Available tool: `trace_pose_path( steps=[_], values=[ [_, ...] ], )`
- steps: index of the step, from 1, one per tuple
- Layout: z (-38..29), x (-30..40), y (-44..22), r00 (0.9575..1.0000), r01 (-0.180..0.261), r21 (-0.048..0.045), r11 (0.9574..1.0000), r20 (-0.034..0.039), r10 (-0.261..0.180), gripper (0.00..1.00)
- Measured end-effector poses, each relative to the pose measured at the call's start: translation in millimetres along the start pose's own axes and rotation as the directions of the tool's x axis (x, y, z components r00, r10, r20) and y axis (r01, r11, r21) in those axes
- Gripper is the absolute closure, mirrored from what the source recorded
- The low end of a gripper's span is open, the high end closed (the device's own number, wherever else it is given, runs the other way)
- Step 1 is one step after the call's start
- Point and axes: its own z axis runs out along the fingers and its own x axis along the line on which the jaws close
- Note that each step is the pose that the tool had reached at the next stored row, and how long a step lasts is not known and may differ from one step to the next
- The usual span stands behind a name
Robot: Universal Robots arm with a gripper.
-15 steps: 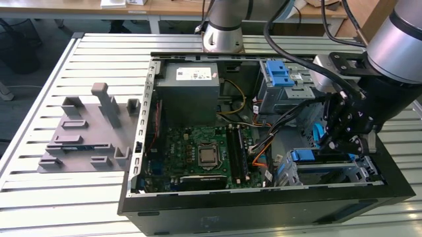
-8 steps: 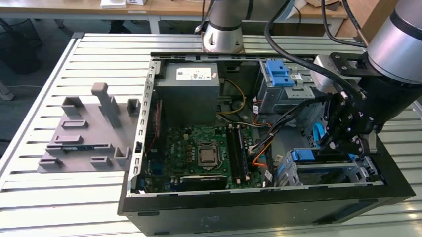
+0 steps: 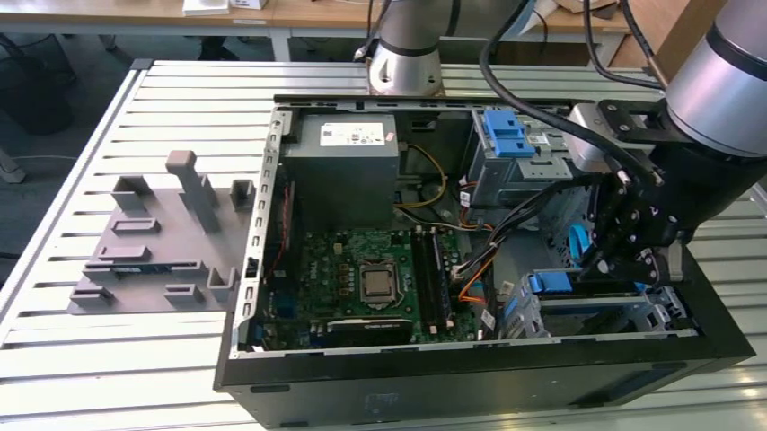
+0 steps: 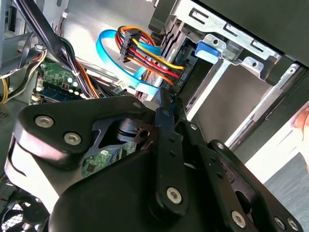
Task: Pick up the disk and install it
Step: 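Insert the second disk wire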
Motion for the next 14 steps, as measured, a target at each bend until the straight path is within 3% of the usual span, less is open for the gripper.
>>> trace_pose_path(
  steps=[14],
  values=[
    [2.3, 0.2, -0.1, 1.0000, 0.000, 0.0000, 1.0000, 0.0005, 0.000, 0.83]
  ],
)
